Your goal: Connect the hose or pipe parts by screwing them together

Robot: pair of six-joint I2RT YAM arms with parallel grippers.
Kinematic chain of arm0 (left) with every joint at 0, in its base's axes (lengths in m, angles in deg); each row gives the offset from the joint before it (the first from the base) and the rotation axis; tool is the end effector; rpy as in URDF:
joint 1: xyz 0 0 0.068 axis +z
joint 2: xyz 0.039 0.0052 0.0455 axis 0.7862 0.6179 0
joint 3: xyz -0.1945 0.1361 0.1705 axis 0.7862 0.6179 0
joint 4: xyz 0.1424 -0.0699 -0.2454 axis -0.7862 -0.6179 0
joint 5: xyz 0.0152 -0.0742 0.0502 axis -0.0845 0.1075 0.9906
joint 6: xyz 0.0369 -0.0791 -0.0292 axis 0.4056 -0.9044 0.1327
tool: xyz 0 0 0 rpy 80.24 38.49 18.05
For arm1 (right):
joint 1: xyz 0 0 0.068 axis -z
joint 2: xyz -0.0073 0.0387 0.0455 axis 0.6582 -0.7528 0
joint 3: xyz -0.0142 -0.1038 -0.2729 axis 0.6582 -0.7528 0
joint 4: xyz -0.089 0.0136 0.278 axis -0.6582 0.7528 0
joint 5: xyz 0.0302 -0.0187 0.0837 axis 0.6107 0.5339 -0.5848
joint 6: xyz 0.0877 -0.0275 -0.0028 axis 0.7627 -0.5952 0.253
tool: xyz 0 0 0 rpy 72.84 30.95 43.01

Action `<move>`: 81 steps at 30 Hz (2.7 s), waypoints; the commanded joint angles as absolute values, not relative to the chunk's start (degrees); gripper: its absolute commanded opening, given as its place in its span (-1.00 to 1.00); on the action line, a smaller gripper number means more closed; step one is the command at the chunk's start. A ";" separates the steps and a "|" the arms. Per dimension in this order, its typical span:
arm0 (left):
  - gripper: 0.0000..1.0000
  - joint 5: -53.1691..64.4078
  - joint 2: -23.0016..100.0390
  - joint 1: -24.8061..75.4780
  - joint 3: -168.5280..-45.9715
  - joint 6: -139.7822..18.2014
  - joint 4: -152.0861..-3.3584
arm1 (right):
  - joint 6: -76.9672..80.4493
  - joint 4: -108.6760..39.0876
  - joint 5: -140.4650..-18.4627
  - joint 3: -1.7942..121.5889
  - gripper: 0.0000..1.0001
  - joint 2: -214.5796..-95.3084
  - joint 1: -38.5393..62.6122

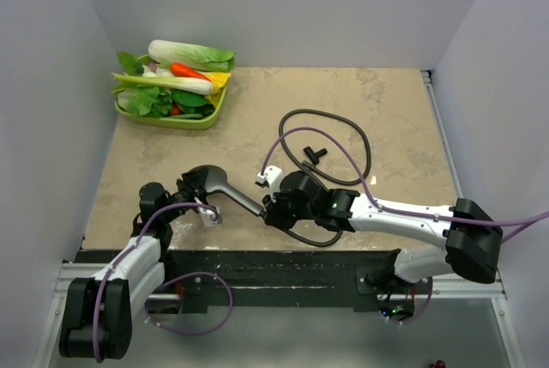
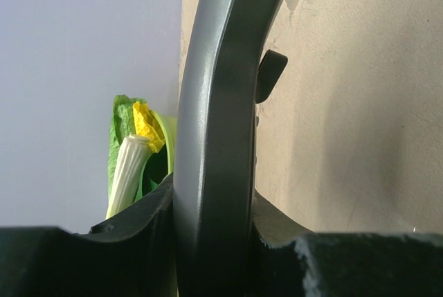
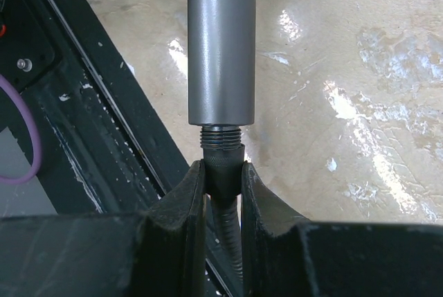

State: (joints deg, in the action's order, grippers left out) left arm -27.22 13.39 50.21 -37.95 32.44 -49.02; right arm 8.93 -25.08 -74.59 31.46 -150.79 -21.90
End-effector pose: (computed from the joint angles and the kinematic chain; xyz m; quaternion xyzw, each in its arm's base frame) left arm 0.1994 -0.0601 0.1292 0.6556 0.4217 0.1442 0.6095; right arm 0.1533 0.3106 0.2040 -0.3855 0.8202 0.2801 0.3166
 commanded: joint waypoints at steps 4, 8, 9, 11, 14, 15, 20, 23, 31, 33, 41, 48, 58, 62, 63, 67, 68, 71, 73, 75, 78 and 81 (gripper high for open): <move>-1.00 -30.24 12.86 50.34 -35.78 33.58 -43.62 | 8.11 -26.78 -74.11 34.63 -1.00 -148.57 -22.21; -1.00 -30.77 12.42 50.34 -35.78 33.85 -43.61 | 8.20 -26.78 -74.11 34.62 -1.00 -148.31 -22.20; -1.00 -30.85 12.25 50.25 -35.70 34.19 -43.70 | 8.37 -27.04 -74.20 34.62 -1.00 -148.39 -22.21; -1.00 -30.94 11.98 50.25 -35.52 35.16 -44.31 | 8.37 -27.30 -74.02 34.62 -1.00 -148.39 -22.29; -1.00 -31.21 11.45 50.25 -35.08 36.39 -44.32 | 8.29 -27.39 -73.58 35.06 -1.00 -148.48 -22.21; -1.00 -31.21 11.28 50.25 -35.08 36.74 -44.67 | 8.20 -27.39 -73.41 35.24 -1.00 -148.66 -22.21; -1.00 -31.56 11.36 50.25 -35.08 35.71 -43.53 | 8.02 -27.92 -72.00 35.06 -1.00 -148.22 -22.21; -1.00 -31.73 11.28 50.25 -35.43 34.20 -43.53 | 7.94 -28.44 -72.26 35.15 -1.00 -149.01 -22.21; -1.00 -31.82 10.66 50.25 -35.52 33.93 -44.14 | 8.46 -32.22 -72.35 34.80 -1.00 -150.33 -22.21; -1.00 -31.73 10.84 50.34 -35.69 33.93 -44.23 | 8.46 -32.75 -72.18 34.97 -0.96 -150.94 -22.21; -1.00 -31.82 10.84 50.25 -35.96 34.02 -44.93 | 8.90 -34.95 -72.09 35.24 -0.90 -151.73 -22.21; -1.00 -32.17 10.75 50.25 -35.43 36.83 -45.99 | 9.34 -36.18 -70.78 34.45 -0.92 -150.16 -22.21; -1.00 -33.14 9.96 50.25 -35.08 39.99 -47.74 | 8.90 -36.44 -69.27 33.92 -0.93 -149.54 -22.21; -1.00 -33.93 8.99 49.99 -35.08 41.67 -49.06 | 8.46 -37.32 -69.36 35.32 -0.93 -150.23 -22.21; -1.00 -33.84 8.90 49.82 -35.08 41.76 -49.06 | 8.46 -37.41 -70.41 35.76 -0.94 -150.68 -22.12; -1.00 -33.23 8.03 48.15 -33.69 40.18 -46.17 | 11.61 -39.68 -76.47 37.08 -1.00 -152.79 -22.12; -1.00 -33.32 7.85 47.97 -33.41 39.74 -45.47 | 12.50 -40.74 -78.13 36.65 -1.00 -152.88 -22.20; -1.00 -33.58 6.97 47.88 -32.71 39.65 -43.62 | 15.57 -44.35 -83.33 35.42 -1.00 -152.44 -21.94; -1.00 -33.84 6.62 47.88 -32.53 39.82 -42.91 | 17.33 -45.75 -86.65 35.15 -1.00 -152.00 -21.42; -1.00 -34.19 6.18 47.88 -32.53 39.56 -42.48 | 18.65 -47.07 -88.77 34.37 -1.00 -151.04 -20.63; -1.00 -34.63 5.92 47.79 -32.62 39.12 -41.60 | 21.64 -50.85 -92.82 32.61 -1.00 -150.07 -18.69; -1.00 -34.55 5.13 47.79 -32.79 38.33 -41.51 | 25.15 -55.24 -98.09 31.20 -1.00 -149.80 -16.32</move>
State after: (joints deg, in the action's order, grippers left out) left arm -26.30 6.47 49.81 -37.95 38.97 -46.64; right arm 18.21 -33.13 -86.94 30.24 -152.54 -18.23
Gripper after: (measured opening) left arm 0.343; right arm 0.204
